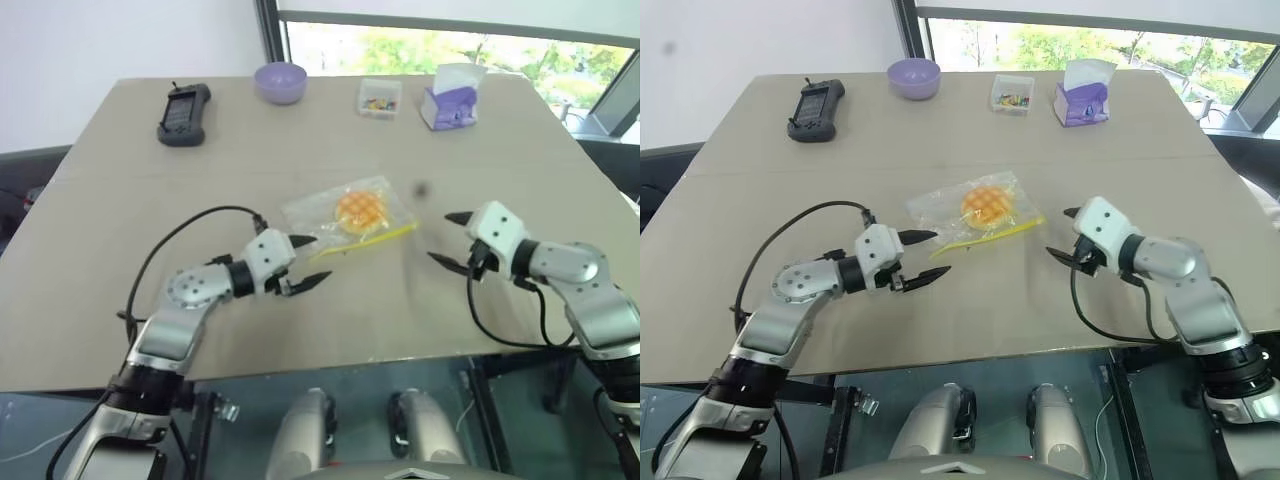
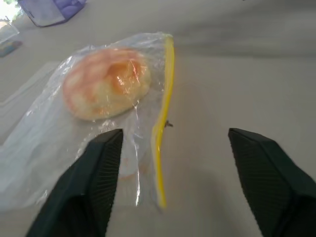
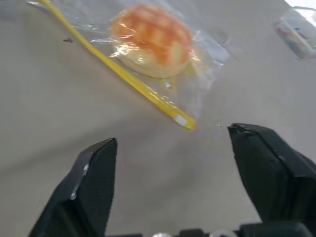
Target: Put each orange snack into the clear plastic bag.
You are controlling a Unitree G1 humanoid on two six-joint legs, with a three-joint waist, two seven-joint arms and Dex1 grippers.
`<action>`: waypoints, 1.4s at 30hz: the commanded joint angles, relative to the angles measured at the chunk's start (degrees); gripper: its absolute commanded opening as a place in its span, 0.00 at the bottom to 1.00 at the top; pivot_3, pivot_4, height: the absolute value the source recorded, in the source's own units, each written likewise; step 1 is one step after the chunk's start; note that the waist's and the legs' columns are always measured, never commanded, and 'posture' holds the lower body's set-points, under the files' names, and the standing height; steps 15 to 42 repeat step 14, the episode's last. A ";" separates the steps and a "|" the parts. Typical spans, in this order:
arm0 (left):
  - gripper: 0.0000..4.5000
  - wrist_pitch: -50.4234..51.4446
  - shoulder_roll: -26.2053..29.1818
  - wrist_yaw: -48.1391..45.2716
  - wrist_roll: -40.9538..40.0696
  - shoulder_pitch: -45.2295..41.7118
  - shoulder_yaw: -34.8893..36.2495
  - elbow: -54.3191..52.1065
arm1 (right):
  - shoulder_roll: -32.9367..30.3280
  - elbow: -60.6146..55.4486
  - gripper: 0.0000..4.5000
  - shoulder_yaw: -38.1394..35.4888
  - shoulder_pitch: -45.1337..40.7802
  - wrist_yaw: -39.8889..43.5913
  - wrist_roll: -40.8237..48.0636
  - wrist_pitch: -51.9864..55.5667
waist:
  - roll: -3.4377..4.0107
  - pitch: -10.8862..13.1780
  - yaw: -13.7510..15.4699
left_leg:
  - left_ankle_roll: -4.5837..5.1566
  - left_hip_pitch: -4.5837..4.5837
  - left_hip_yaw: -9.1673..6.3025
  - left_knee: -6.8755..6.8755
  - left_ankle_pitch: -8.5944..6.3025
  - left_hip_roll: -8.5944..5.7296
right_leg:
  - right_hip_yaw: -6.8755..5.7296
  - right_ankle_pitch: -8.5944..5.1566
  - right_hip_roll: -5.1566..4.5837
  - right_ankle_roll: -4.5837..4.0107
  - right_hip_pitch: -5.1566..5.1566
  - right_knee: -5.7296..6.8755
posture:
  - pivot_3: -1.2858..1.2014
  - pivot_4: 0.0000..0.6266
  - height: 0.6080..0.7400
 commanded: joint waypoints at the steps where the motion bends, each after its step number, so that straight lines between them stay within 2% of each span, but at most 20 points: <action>1: 0.82 7.66 2.99 -0.73 -7.46 2.77 7.19 -6.52 | 0.02 -2.83 0.87 -4.47 0.71 1.31 4.83 -0.26 | -0.01 -0.01 -0.06 | 0.00 -0.02 -0.01 0.00 0.01 0.04 | -0.01 0.00 0.02 -0.01 -0.01 0.00 | 0.52 0.24 1.00; 5: 0.82 15.68 5.46 0.02 -14.35 6.81 14.07 -11.31 | -0.70 -4.65 0.87 -7.94 2.26 2.40 9.36 1.64 | -0.01 0.00 -0.16 | 0.00 -0.09 0.01 -0.04 0.01 0.03 | -0.02 -0.01 0.03 0.04 -0.04 -0.03 | 0.52 0.24 1.00; 8: 0.82 20.98 7.57 0.89 -19.48 10.38 21.83 -14.80 | -2.95 -6.23 0.87 -13.44 5.40 3.66 13.39 4.27 | -0.01 0.00 0.07 | 0.01 -0.12 0.00 -0.05 -0.01 0.03 | -0.04 0.04 0.02 0.17 -0.04 -0.10 | 0.52 0.24 1.00; 14: 0.82 25.07 11.76 -0.20 -21.99 17.91 31.01 -18.20 | -7.42 -6.78 0.87 -20.24 9.81 6.01 18.05 7.17 | -0.01 0.00 0.25 | -0.01 -0.07 0.00 -0.05 -0.06 0.01 | -0.06 -0.06 -0.03 0.05 0.00 -0.15 | 0.52 0.24 1.00; 42: 0.82 25.07 11.76 -0.20 -21.99 17.91 31.01 -18.20 | -7.42 -6.78 0.87 -20.24 9.81 6.01 18.05 7.17 | -0.01 0.00 0.25 | -0.01 -0.07 0.00 -0.05 -0.06 0.01 | -0.06 -0.06 -0.03 0.05 0.00 -0.15 | 0.52 0.24 1.00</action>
